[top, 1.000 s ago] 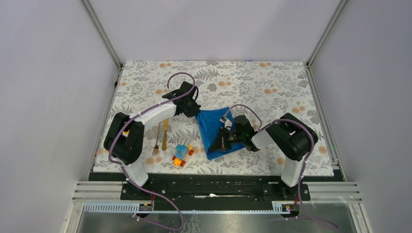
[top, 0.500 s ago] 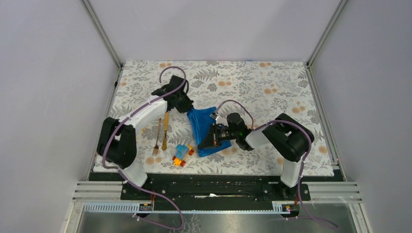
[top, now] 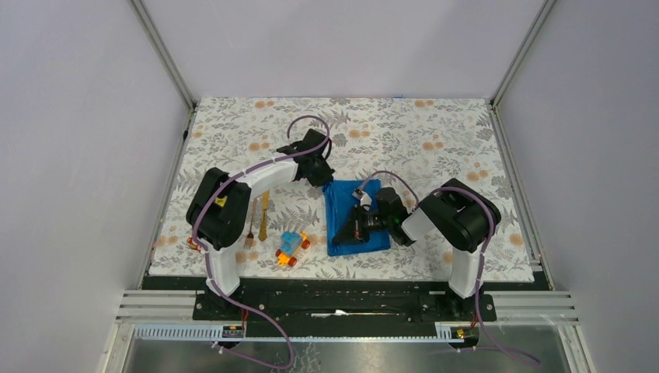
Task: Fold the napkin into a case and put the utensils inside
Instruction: Fold the lower triangle-folded napkin at the center of the board.
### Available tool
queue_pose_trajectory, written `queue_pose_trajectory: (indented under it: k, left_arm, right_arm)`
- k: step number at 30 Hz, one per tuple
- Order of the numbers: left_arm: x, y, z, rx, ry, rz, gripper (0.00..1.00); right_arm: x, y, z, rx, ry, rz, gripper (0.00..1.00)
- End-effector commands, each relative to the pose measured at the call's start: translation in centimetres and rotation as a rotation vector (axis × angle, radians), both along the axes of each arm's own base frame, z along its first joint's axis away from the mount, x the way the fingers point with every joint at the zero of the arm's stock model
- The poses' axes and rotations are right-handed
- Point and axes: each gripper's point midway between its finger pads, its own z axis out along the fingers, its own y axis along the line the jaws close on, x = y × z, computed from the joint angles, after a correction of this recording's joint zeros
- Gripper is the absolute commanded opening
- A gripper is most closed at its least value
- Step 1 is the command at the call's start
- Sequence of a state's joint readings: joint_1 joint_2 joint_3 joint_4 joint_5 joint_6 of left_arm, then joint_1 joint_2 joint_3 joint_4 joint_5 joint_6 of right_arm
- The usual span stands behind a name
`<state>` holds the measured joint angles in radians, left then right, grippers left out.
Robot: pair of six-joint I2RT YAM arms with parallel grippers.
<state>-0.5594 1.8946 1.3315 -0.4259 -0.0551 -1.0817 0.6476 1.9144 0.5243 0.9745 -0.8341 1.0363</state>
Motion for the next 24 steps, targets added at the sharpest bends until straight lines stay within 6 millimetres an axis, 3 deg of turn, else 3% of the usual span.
queue_pose_trajectory:
  k: [1,4,10,18,24]
  left_arm:
    - [2.9,-1.8,5.2,-0.104,-0.189,-0.062,0.00]
    - [1.8,-2.3,5.4,-0.108,-0.167,-0.148,0.00]
    - [0.6,-2.5,5.8,-0.167,-0.163,-0.154,0.00]
    - [-0.7,-1.9,4.2,-0.184,-0.113,-0.095,0.00]
    - [-0.9,-1.8,4.1,-0.183,-0.104,-0.092,0.00]
  right_arm:
    - [-0.6,-0.8,-0.2,-0.088,-0.067,0.072,0.00]
    - [-0.1,-1.1,0.1,-0.145,-0.123,0.084,0.01]
    - [0.3,-1.2,0.3,-0.163,-0.143,0.074,0.19]
    - [2.6,-3.2,1.8,-0.326,-0.286,0.006,0.71]
    - [6.6,-5.2,3.9,-0.479,-0.438,-0.086,0.89]
